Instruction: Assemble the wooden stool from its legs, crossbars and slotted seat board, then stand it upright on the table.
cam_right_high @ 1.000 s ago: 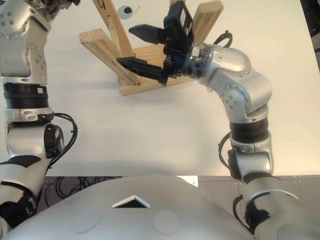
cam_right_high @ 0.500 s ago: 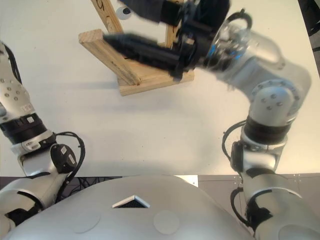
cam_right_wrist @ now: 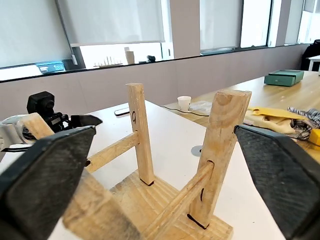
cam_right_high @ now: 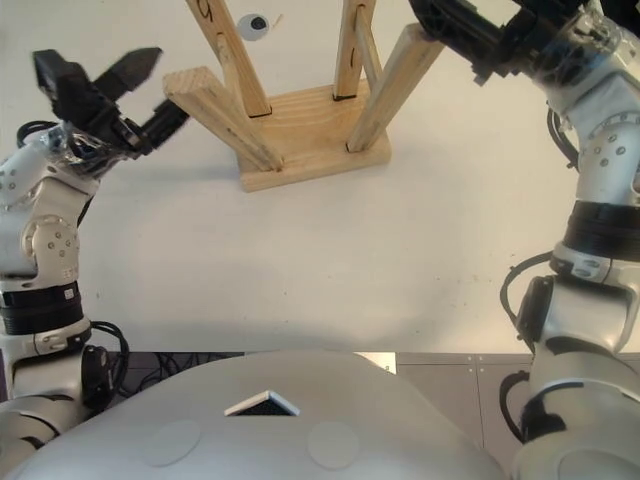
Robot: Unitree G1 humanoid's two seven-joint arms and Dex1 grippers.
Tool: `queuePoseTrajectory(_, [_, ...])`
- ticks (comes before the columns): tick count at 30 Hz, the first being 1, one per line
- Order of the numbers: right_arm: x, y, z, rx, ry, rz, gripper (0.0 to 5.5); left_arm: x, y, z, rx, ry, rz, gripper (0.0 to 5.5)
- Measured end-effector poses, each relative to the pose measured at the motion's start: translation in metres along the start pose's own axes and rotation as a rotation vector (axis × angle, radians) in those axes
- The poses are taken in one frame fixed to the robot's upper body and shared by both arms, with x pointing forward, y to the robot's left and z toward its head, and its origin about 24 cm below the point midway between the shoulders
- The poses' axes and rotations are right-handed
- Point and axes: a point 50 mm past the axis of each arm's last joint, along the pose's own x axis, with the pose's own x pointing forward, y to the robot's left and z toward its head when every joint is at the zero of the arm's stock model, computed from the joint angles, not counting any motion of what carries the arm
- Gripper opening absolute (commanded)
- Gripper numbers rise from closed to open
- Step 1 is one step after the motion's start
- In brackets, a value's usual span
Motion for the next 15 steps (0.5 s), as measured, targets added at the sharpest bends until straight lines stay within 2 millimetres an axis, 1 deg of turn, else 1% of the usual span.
queuePoseTrajectory(2, [-0.01, -0.001, -0.005, 0.047, -0.012, 0.007, 5.35, 0.007, 0.0, -0.004, 0.005, 0.045, -0.065, 4.07])
queuePoseTrajectory(3, [-0.013, -0.001, -0.007, 0.098, -0.027, 0.022, 5.35, 0.008, 0.003, -0.008, 0.004, 0.065, -0.076, 4.07])
queuePoseTrajectory(6, [-0.027, -0.01, -0.013, 0.313, -0.121, -0.023, 5.35, 0.008, 0.016, -0.007, 0.021, 0.072, -0.074, 4.07])
queuePoseTrajectory(7, [-0.028, -0.012, -0.015, 0.37, -0.172, -0.025, 5.35, 0.009, 0.018, -0.007, 0.024, 0.072, -0.082, 4.07])
queuePoseTrajectory(8, [-0.031, -0.014, -0.013, 0.403, -0.203, -0.027, 5.35, 0.009, 0.02, -0.007, 0.029, 0.077, -0.085, 4.07])
queuePoseTrajectory(10, [-0.037, -0.019, -0.007, 0.416, -0.254, -0.043, 5.35, 0.008, 0.023, -0.009, 0.027, 0.081, -0.082, 4.07])
queuePoseTrajectory(11, [-0.037, -0.02, -0.008, 0.413, -0.249, -0.041, 5.35, 0.007, 0.024, -0.009, 0.029, 0.082, -0.086, 4.07])
queuePoseTrajectory(12, [-0.035, -0.019, -0.014, 0.4, -0.21, -0.017, 5.35, 0.007, 0.025, -0.009, 0.034, 0.083, -0.093, 4.07])
queuePoseTrajectory(14, [-0.028, -0.012, -0.036, 0.391, -0.081, 0.037, 5.35, 0.007, 0.027, -0.009, 0.048, 0.098, -0.108, 4.07])
queuePoseTrajectory(15, [-0.023, -0.008, -0.048, 0.383, -0.014, 0.068, 5.35, 0.004, 0.029, -0.016, 0.053, 0.166, -0.1, 4.07])
